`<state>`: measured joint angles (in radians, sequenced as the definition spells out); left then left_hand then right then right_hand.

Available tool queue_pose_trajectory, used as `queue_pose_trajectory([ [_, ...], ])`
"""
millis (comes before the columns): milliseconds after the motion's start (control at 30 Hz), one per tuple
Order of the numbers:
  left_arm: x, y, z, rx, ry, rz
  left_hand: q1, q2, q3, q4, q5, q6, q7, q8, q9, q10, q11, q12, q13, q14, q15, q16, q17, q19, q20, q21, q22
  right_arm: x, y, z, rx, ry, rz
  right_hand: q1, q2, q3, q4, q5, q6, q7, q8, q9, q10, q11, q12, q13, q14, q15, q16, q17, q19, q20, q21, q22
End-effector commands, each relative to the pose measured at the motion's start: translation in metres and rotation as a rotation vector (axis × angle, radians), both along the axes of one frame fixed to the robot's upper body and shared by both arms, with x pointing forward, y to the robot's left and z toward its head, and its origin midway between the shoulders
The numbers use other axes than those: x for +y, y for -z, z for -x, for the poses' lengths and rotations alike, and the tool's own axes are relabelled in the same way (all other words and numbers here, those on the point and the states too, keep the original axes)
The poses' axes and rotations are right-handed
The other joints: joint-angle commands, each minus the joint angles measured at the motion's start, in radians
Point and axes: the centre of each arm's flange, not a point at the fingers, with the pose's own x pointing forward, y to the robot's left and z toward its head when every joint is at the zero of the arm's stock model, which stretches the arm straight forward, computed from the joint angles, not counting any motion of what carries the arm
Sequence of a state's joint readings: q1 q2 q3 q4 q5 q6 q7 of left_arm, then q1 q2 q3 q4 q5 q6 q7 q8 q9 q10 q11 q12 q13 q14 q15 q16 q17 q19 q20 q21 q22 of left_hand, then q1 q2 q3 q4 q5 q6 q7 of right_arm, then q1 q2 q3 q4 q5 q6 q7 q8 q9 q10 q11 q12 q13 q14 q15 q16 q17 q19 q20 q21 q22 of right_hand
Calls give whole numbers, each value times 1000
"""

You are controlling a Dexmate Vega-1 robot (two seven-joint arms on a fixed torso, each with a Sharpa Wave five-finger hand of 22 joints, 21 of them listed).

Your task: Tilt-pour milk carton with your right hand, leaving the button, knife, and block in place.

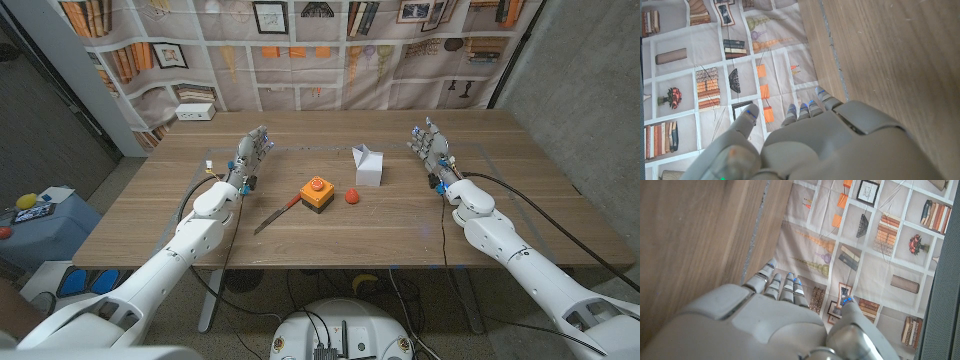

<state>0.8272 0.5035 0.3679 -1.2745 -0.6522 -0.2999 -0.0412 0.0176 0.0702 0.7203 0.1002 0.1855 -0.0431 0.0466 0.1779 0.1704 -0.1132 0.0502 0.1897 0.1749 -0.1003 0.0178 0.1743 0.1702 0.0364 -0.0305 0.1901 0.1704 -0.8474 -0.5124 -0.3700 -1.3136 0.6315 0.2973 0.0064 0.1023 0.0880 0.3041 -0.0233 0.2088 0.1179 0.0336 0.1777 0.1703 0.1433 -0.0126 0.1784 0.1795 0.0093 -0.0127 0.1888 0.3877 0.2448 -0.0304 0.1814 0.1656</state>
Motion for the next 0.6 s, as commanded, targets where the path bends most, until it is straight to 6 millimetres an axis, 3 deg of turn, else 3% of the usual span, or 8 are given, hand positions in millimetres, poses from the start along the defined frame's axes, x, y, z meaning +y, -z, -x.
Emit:
queue_pose_trajectory([
  [33,6,-6,-2,-15,3,4,4,71,7,1,6,4,7,5,4,-7,1,5,4,-5,-1,5,1,9,-2,5,1,-3,-4,5,-51,34,23,7,-2,6,-6,6,5,-1,6,5,9,-1,8,4,8,-4,4,0,4,3,4,2],
  [600,9,-5,23,-1,-22,-19,5,69,6,-4,6,6,1,5,4,-1,-3,6,4,5,-7,7,1,24,16,10,2,-13,-11,4,-73,48,222,23,-29,3,-33,7,-19,-9,0,5,-10,-7,2,4,5,-6,3,-20,-12,-1,0,2],
])
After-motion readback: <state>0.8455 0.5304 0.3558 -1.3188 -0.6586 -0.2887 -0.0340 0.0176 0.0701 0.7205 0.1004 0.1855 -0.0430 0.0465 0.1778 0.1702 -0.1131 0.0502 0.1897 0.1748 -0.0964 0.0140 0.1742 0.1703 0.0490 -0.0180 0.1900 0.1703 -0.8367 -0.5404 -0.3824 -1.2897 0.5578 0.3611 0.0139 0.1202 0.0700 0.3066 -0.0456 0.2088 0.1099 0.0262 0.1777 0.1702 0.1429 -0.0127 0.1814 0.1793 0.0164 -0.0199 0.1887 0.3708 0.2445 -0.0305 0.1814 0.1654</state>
